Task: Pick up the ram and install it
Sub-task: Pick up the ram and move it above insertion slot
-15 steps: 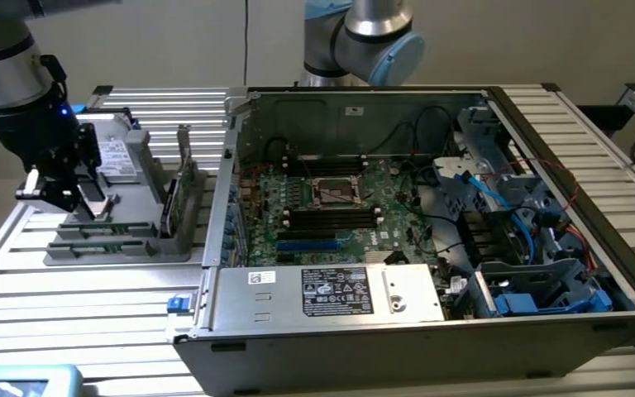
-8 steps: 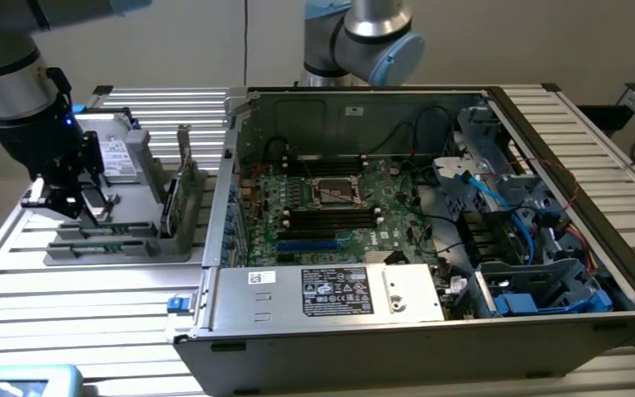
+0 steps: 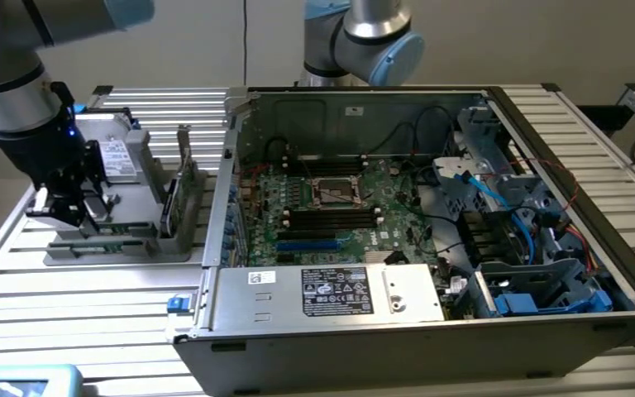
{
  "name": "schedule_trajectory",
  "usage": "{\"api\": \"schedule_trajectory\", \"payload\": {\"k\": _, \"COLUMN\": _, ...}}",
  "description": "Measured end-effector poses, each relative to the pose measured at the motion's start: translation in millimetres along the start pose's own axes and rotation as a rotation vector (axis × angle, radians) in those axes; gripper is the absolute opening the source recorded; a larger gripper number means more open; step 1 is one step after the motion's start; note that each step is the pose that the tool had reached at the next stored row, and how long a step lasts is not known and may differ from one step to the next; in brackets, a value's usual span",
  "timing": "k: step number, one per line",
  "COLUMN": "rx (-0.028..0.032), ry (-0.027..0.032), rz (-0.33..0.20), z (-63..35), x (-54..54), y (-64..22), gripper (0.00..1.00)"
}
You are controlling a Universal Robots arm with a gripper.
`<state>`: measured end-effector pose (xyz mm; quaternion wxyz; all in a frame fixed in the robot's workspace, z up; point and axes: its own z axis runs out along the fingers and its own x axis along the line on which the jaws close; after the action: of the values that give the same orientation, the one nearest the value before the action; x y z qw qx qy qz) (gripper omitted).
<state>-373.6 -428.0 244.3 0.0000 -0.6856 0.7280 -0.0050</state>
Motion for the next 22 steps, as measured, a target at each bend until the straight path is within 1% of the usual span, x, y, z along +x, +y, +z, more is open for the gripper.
{"api": "schedule_trajectory", "payload": {"k": 5, "rx": 0.0000, "ry": 0.0000, "rz": 0.000, "z": 9.1, "x": 0.5, "y": 0.0, "gripper": 0.42}}
{"api": "schedule_trajectory", "payload": {"k": 8, "rx": 0.0002, "ry": -0.0001, "rz": 0.000, "z": 14.6, "x": 3.3, "y": -0.2, "gripper": 0.42}}
{"api": "schedule_trajectory", "payload": {"k": 17, "rx": 0.0002, "ry": -0.0001, "rz": 0.000, "z": 31.0, "x": 3.2, "y": -0.1, "gripper": 0.42}}
{"api": "schedule_trajectory", "payload": {"k": 22, "rx": 0.0003, "ry": 0.0026, "rz": 0.000, "z": 38.9, "x": 3.1, "y": -0.3, "gripper": 0.42}}
